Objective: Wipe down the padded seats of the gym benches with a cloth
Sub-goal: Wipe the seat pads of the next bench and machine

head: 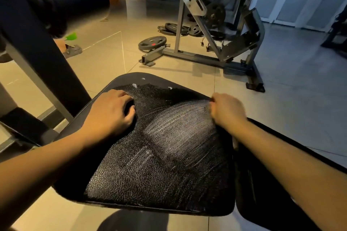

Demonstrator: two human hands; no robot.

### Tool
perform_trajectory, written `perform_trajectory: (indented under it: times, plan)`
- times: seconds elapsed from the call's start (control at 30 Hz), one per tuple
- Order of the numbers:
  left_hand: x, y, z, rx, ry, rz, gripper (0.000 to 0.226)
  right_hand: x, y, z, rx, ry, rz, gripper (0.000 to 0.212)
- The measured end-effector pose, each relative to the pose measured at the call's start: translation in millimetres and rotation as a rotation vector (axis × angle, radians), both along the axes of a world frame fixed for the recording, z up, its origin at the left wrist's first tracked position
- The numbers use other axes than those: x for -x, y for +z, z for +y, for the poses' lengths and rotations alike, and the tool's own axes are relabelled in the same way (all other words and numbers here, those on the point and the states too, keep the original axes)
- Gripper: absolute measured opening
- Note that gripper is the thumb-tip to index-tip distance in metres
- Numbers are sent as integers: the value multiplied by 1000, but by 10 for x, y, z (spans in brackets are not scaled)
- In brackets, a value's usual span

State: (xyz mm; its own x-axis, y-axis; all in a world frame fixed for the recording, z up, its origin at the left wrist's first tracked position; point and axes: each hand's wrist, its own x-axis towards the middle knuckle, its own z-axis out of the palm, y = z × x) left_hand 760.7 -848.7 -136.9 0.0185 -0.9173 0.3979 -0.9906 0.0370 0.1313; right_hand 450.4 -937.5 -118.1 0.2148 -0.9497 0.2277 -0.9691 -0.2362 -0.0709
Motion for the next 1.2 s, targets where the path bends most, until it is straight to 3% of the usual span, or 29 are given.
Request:
perform_trajectory:
  times: [0.07, 0.13, 0.23, 0.33, 0.37, 0.4, 0.53, 0.6, 0.7, 0.8, 0.87, 0.93, 1.07, 1.13, 1.2]
  plan:
    - [-4, -16, -15, 0, -2, -2, 32, 98, -42, -107, 61, -127, 50, 18]
    - [-11, -15, -23, -3, -4, 9, 34, -171, -59, 32, 56, -45, -22, 18]
    - [-19, 3, -8, -8, -13, 35, 39, -792, 11, 583, -78, 311, -170, 25]
    - [-33, 28, -10, -13, -29, 37, 42, -1038, 45, 1082, -93, 770, -92, 24]
    - [-38, 31, -11, -10, -30, 36, 40, -981, 27, 1040, -64, 825, -56, 24]
    - [-40, 25, -7, -5, -30, 37, 36, -885, -1, 913, -29, 782, -29, 24]
    - [-23, 0, -10, 31, -21, 34, 31, -184, -24, 57, 52, 151, 14, 22]
    - [-17, -7, -26, 33, -15, 29, 32, 61, -29, -93, 88, -49, 74, 21]
    - [-31, -2, -45, 20, -11, 43, 34, -311, -10, 224, 78, 89, 69, 23]
    - [-44, -11, -27, 19, -17, 65, 37, -839, 83, 825, -71, 546, -93, 23]
    - [-57, -6, -23, 16, -30, 70, 40, -903, 57, 928, -93, 772, -99, 25]
    - [-72, -12, -27, 14, -38, 68, 37, -698, 27, 635, -58, 609, -112, 25]
    - [-73, -40, -64, 20, -34, 59, 30, 56, -36, -93, 69, -38, -49, 19]
    - [-81, -44, -79, 11, -31, 72, 30, 30, -61, -5, 98, -40, -26, 19]
    - [-91, -37, -73, -1, -28, 84, 33, -261, -72, 338, 23, 196, -99, 21]
